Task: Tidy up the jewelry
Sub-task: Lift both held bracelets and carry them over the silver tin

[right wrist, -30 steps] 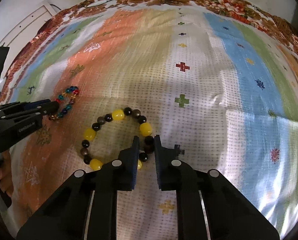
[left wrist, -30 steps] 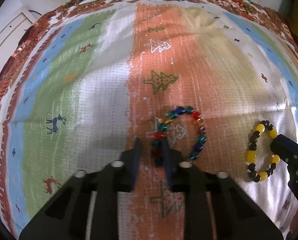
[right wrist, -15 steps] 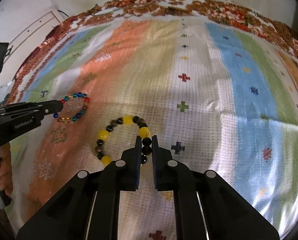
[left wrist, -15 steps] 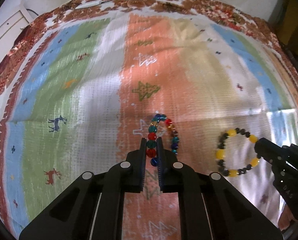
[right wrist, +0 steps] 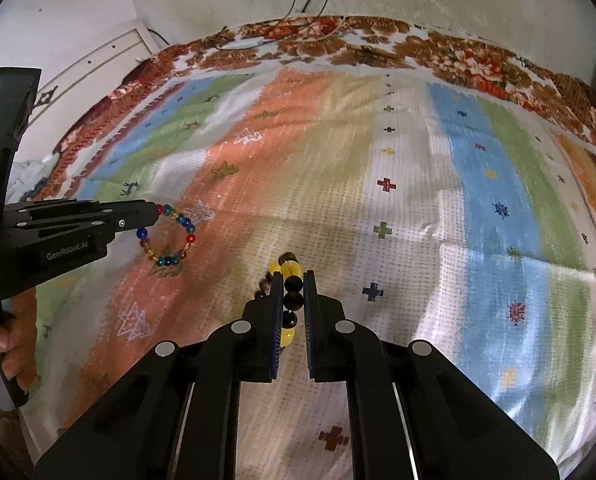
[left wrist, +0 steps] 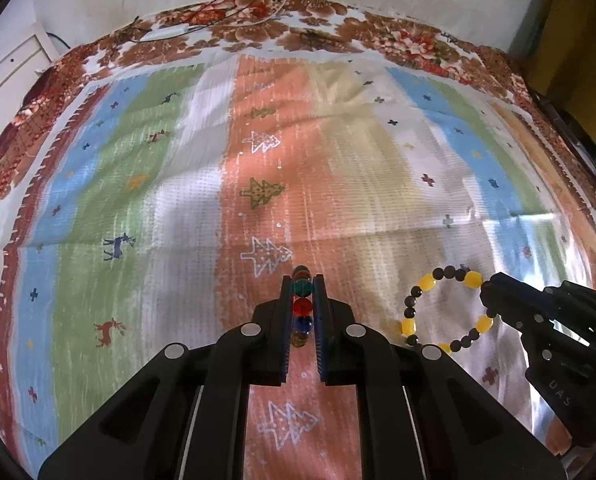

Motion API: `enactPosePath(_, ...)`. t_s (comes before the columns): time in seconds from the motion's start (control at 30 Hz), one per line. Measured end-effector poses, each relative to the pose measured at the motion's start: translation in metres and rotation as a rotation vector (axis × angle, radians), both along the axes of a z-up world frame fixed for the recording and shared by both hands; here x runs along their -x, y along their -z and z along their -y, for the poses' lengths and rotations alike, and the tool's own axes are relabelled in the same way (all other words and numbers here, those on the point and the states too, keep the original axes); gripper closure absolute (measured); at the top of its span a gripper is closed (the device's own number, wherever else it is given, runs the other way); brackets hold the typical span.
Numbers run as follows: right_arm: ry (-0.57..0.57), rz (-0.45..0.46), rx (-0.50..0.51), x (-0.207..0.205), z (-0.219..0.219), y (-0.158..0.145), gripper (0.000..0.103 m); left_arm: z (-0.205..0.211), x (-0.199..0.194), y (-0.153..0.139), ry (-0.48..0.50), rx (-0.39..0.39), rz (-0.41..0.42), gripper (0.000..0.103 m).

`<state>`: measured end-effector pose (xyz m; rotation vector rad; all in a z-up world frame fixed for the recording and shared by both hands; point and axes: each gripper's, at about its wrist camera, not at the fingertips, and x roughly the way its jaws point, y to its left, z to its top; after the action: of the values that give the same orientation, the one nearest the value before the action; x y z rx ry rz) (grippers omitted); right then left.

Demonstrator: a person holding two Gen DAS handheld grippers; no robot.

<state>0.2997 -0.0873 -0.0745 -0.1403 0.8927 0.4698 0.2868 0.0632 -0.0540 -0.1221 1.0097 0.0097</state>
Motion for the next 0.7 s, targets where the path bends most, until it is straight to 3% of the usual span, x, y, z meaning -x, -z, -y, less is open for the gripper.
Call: enactPosePath(0.7,-0.016,0.12,-0.058,0.049,0.013,-0.042,0.093,0.025,0.062,-0.043,0.033,0.043,0.105,0.094)
